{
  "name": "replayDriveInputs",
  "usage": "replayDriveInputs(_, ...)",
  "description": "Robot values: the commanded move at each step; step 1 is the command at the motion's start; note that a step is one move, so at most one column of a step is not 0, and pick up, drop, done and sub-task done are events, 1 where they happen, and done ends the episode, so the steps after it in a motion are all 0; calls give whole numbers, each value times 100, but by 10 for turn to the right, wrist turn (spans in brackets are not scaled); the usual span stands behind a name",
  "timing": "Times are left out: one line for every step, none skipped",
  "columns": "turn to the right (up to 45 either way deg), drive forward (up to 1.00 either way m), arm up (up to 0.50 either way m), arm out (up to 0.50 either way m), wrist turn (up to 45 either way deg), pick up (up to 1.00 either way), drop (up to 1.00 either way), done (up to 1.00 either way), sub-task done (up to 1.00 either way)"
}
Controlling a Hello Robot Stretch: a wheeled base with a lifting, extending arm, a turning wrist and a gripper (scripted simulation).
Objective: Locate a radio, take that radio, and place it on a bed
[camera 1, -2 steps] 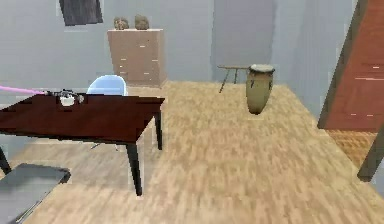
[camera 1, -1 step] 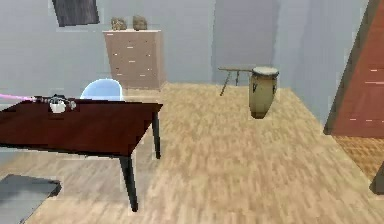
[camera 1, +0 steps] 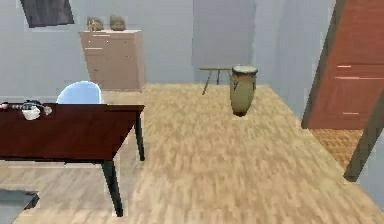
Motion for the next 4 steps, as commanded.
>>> replayDriveInputs(0, 60, 0, 0, 0, 0, 0, 0, 0)
replayDriveInputs(450, 0, 0, 0, 0, 0, 0, 0, 0)
replayDriveInputs(0, 100, 0, 0, 0, 0, 0, 0, 0)
replayDriveInputs(0, 55, 0, 0, 0, 0, 0, 0, 0)
